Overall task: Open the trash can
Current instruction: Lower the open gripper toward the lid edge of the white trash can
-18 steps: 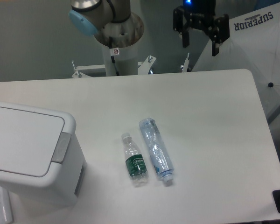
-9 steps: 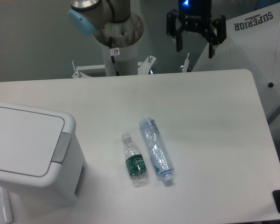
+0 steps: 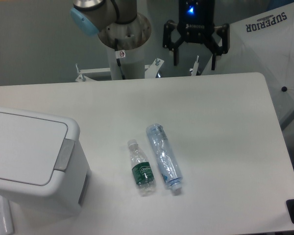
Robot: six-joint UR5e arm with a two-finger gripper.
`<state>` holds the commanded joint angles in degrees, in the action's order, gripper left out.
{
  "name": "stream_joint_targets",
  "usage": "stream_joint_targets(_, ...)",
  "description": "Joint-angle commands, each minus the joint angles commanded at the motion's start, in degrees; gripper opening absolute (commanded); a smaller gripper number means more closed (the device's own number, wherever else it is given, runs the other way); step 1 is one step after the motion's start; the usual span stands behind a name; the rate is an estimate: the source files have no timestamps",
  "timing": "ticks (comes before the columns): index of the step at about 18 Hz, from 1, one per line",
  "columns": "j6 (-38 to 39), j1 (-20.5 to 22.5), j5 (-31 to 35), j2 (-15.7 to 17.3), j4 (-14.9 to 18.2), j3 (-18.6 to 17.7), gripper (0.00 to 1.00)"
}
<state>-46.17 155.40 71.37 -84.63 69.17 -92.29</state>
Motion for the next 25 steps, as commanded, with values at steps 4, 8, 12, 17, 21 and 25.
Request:
stream_joint_targets(4, 14.59, -5.61, 0.09, -2.02, -2.89, 0.62, 1.00)
stream_joint_targets(8, 24.53, -10.27, 0.09, -4.39, -6.76, 1.58, 1.00)
stream_joint_targets(12, 33.58, -14.93, 0.17, -7.55, -11.68, 1.67, 1.00)
stream_joint_targets(17, 44.06, -19.60, 0.70, -12.56, -14.94, 5.18, 1.00)
stream_joint_targets(21, 44.06, -23.46, 1.58, -16.70, -14.94, 7.65, 1.00)
stream_joint_targets(25, 43.89, -24.88, 1.84, -17.49, -15.03, 7.65, 1.00)
